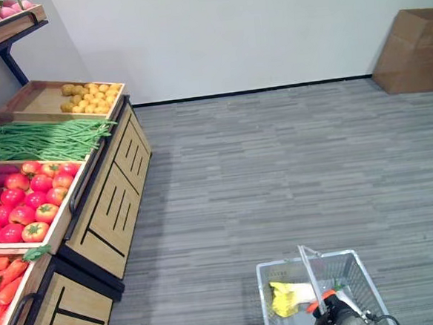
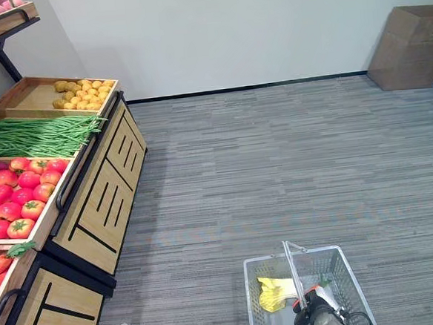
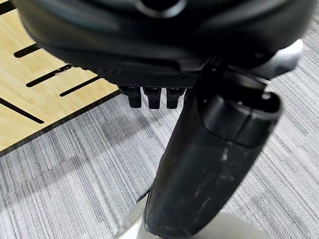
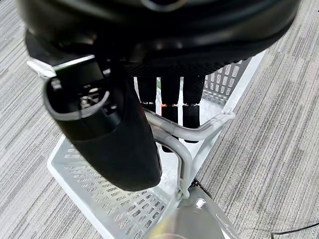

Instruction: Get the vegetables into the basket

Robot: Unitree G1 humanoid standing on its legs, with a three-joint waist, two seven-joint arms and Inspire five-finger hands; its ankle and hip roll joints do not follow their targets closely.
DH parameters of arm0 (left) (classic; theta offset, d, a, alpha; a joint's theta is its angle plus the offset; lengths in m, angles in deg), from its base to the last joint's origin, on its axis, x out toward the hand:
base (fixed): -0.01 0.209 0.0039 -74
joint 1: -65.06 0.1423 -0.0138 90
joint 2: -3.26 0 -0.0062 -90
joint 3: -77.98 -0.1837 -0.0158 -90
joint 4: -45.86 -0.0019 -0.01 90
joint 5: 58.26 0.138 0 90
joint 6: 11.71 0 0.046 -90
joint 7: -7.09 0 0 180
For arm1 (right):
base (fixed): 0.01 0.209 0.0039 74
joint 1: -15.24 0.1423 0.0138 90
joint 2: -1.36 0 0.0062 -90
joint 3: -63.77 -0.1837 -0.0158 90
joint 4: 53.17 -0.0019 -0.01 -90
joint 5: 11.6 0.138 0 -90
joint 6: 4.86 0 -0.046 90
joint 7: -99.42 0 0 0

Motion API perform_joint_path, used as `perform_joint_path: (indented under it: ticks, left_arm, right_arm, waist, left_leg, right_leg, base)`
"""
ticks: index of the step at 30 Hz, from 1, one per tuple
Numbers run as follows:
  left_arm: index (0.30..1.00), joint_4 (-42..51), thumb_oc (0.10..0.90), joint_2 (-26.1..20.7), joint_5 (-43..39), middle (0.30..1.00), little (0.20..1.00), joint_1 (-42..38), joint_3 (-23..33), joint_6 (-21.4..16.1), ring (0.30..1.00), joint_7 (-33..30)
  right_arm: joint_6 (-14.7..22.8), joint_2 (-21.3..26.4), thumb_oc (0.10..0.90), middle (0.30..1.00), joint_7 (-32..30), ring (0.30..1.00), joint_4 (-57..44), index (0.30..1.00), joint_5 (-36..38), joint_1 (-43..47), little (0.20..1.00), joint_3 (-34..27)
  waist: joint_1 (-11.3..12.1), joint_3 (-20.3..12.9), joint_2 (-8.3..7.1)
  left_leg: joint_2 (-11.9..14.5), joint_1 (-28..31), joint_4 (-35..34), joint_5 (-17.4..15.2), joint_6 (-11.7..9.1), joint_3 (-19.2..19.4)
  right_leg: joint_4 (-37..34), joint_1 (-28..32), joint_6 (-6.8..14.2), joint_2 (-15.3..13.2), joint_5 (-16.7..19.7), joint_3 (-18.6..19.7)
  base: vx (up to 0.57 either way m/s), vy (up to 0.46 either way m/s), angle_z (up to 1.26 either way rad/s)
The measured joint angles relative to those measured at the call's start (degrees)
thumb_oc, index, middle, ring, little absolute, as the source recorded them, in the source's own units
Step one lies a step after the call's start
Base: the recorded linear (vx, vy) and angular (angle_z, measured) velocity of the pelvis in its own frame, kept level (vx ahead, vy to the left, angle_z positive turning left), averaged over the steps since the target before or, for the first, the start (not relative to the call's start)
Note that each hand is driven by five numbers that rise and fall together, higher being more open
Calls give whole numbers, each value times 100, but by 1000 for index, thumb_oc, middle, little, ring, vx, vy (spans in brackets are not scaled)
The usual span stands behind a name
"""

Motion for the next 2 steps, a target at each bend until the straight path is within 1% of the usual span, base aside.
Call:
perform_joint_path:
  ticks: [2]
  left_arm:
    - [1000,-50,900,-2,1,1000,1000,3,2,-2,1000,-15]
  right_arm:
    - [13,-57,400,300,-27,300,16,300,67,-89,300,-198]
  waist:
    - [-4,-51,-25]
  left_leg:
    - [-5,7,-1,-6,2,15]
  right_leg:
    - [1,0,0,0,-1,23]
  base:
    - [-24,1,-5]
